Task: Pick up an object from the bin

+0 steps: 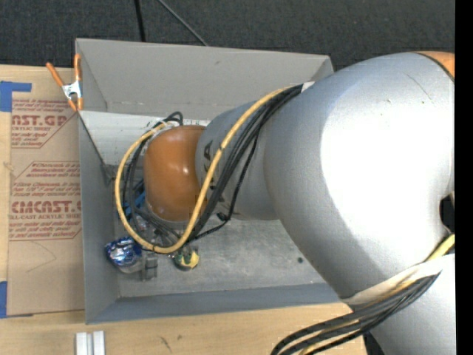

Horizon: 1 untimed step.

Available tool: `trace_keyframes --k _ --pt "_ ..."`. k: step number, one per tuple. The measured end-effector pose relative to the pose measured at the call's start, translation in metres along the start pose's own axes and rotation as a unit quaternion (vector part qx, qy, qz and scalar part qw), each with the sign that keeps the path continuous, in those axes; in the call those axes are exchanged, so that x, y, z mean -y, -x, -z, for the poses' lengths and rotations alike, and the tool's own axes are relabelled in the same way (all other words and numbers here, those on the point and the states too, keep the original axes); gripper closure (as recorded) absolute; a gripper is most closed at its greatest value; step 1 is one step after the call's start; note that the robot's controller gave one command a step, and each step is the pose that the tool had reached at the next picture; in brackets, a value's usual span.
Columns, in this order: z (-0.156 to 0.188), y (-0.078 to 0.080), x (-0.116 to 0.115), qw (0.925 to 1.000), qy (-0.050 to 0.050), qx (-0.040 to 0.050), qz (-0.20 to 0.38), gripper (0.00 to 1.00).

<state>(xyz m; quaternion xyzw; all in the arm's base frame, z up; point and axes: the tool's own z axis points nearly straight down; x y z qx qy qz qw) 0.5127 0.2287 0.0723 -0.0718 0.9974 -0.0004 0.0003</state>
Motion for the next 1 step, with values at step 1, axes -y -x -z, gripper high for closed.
trace_keyframes --k 1 --pt "0.1298 -0.0206 -0.0115 1.0000 0.002 0.0037 0.005 1.00"
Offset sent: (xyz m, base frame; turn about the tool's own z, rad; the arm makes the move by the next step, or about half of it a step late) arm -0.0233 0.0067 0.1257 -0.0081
